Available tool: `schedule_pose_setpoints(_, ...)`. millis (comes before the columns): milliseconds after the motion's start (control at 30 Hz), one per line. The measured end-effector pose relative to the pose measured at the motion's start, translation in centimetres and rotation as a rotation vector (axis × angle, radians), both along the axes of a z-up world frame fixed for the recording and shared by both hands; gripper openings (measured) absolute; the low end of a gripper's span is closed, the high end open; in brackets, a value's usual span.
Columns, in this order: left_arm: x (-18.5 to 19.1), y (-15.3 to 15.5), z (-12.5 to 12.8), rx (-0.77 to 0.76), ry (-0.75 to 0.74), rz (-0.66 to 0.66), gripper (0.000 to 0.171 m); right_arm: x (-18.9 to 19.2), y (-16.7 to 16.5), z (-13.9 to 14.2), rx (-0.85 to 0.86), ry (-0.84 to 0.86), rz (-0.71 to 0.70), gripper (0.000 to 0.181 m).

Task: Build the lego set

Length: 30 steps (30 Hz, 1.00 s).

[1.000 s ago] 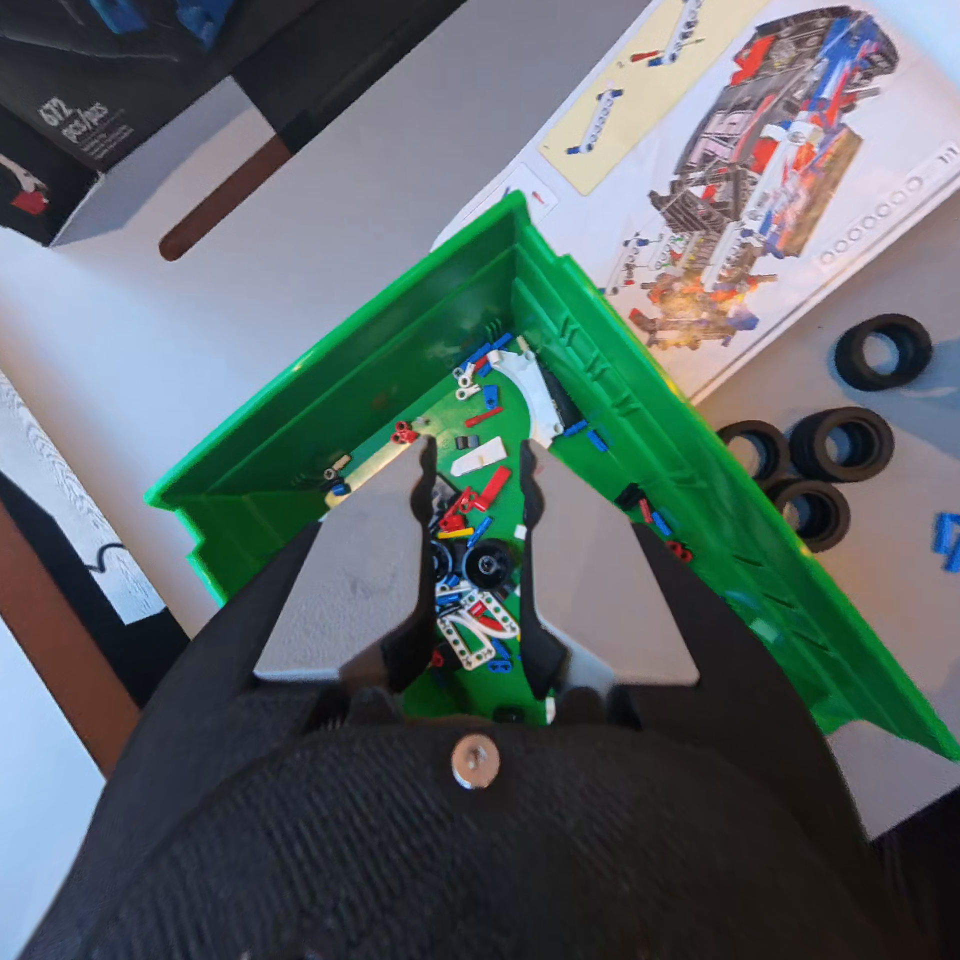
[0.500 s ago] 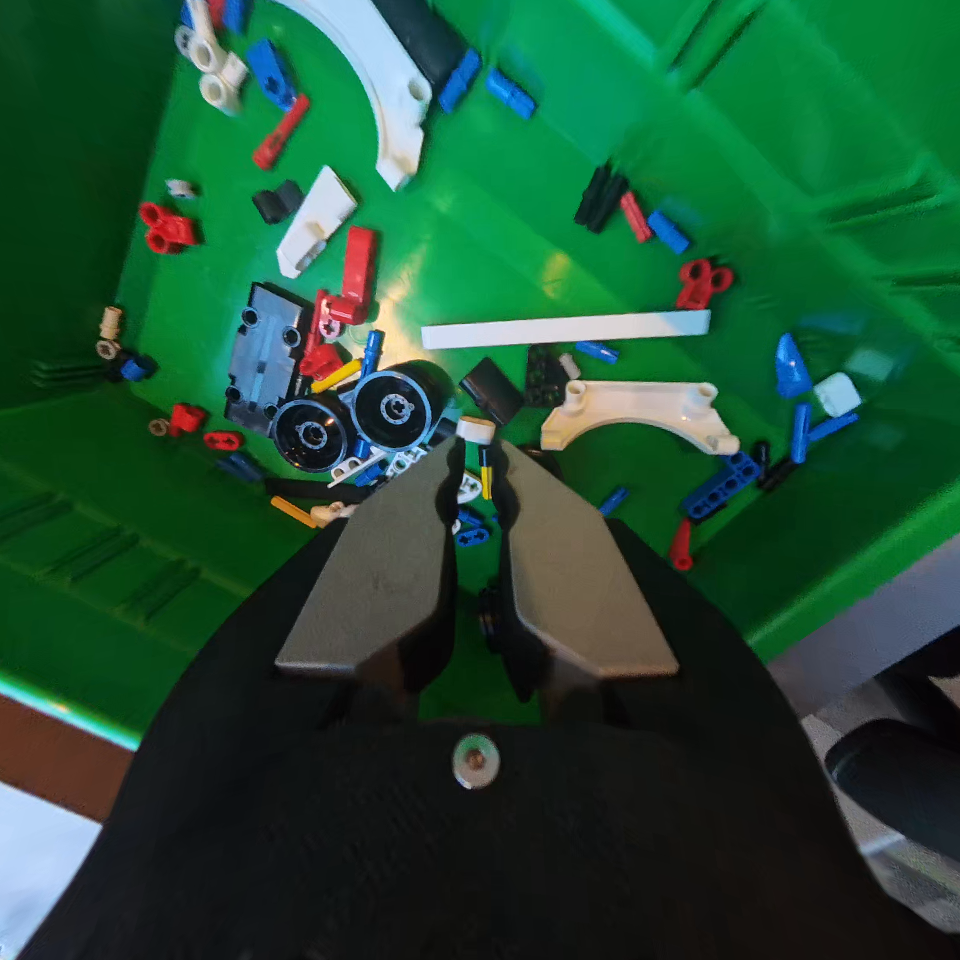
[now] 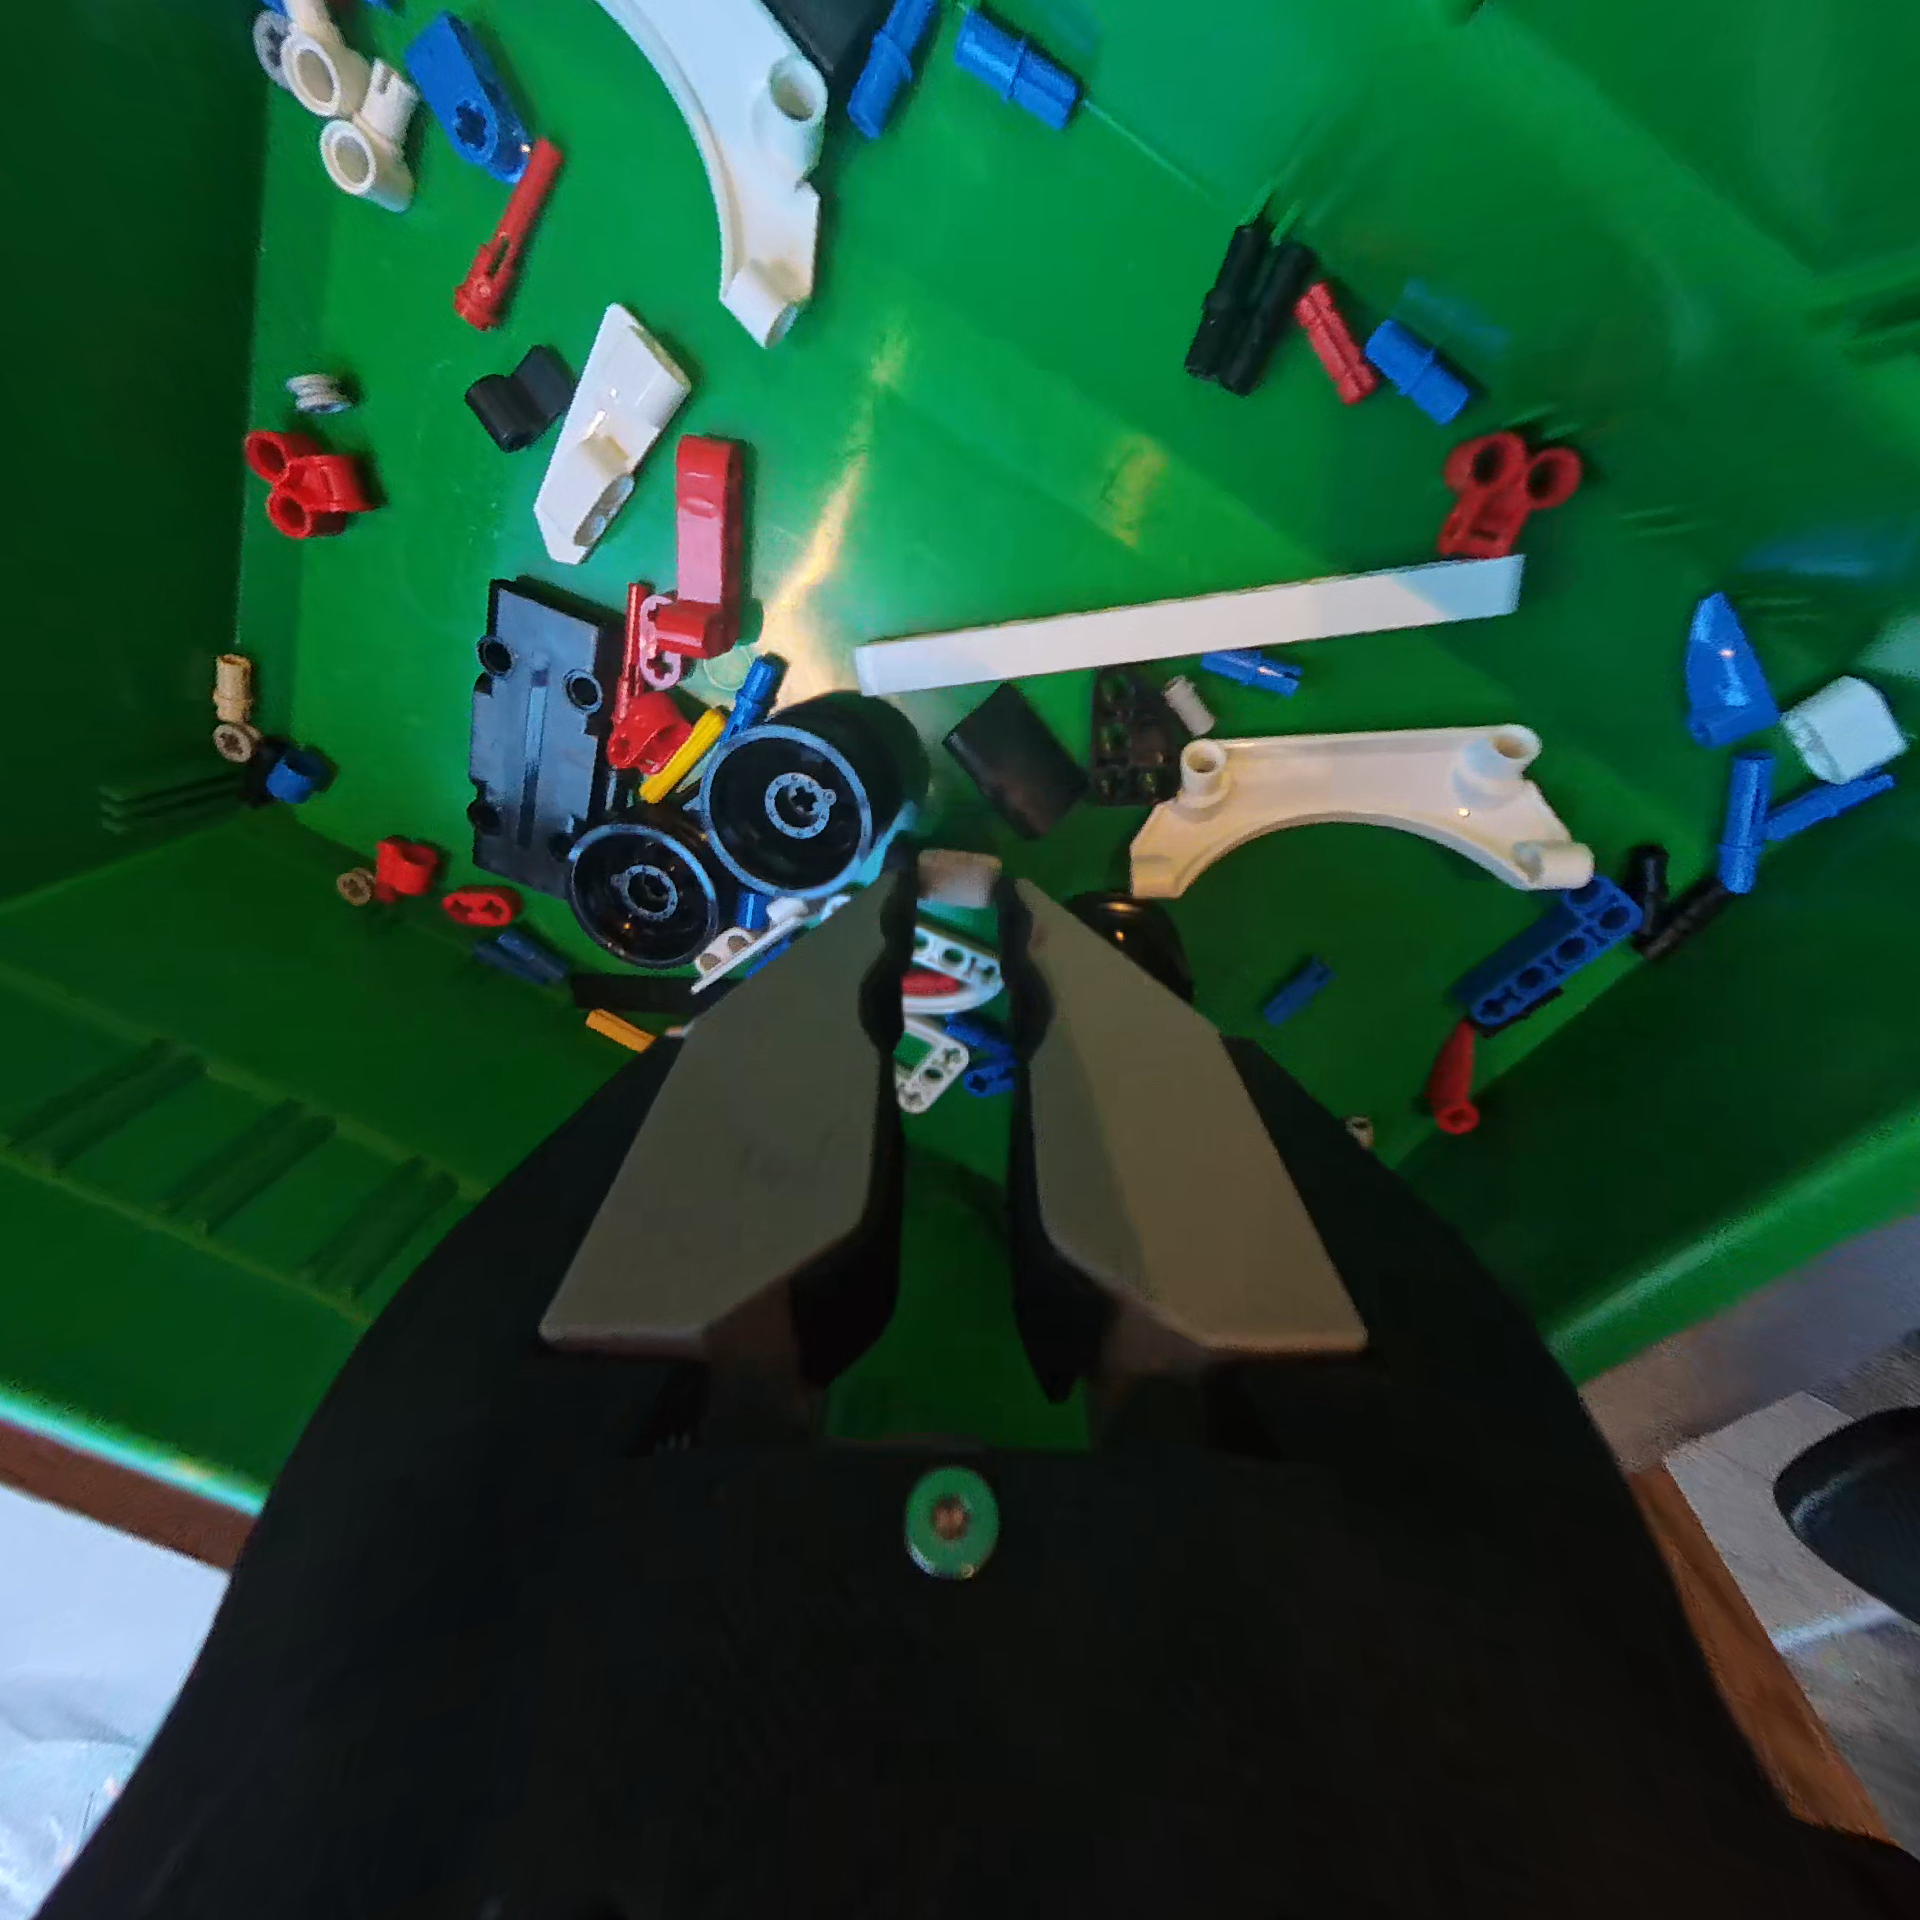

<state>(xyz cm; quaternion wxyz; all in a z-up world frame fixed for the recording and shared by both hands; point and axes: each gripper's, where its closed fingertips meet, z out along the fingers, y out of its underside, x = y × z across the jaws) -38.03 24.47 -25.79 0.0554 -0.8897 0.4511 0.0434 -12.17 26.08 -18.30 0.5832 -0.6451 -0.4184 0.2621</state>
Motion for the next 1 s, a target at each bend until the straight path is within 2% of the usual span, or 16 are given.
schedule_pose_setpoints(100,0.0,0.1,2.1,0.091,-0.001,0.020,0.013,0.0,0.0,0.0,0.002,0.000,0.002,0.000)
schedule_pose_setpoints(233,1.4,0.9,7.5,0.314,-0.052,0.063,0.013,0.0,0.0,0.1,0.000,0.006,-0.001,0.000)
schedule_pose_setpoints(300,4.6,0.5,10.5,0.405,-0.143,0.035,0.013,0.4,0.2,0.4,-0.004,0.031,-0.017,0.000)
schedule_pose_setpoints(400,12.5,-2.2,12.9,0.409,-0.301,-0.150,0.012,2.1,1.3,1.8,0.007,0.134,-0.103,0.000)
schedule_pose_setpoints(500,20.2,-6.1,11.1,0.268,-0.368,-0.359,0.012,4.1,2.5,2.5,-0.021,0.220,-0.171,0.000)
schedule_pose_setpoints(633,24.7,-6.9,5.6,0.165,-0.215,-0.489,0.013,4.4,2.9,2.2,-0.070,0.240,-0.173,0.000)
schedule_pose_setpoints(733,25.5,-6.8,1.6,0.054,-0.131,-0.492,0.013,4.0,2.4,2.1,-0.055,0.214,-0.152,0.000)
schedule_pose_setpoints(833,25.4,-7.0,-0.9,-0.016,-0.085,-0.478,0.013,3.5,1.9,2.0,-0.038,0.191,-0.134,0.000)
schedule_pose_setpoints(900,25.7,-7.0,-1.1,-0.016,-0.090,-0.472,0.016,3.5,1.8,2.0,-0.038,0.191,-0.130,0.000)
schedule_pose_setpoints(1000,25.5,-6.9,-0.1,0.002,-0.109,-0.451,0.020,3.6,1.9,2.0,-0.050,0.206,-0.127,0.000)
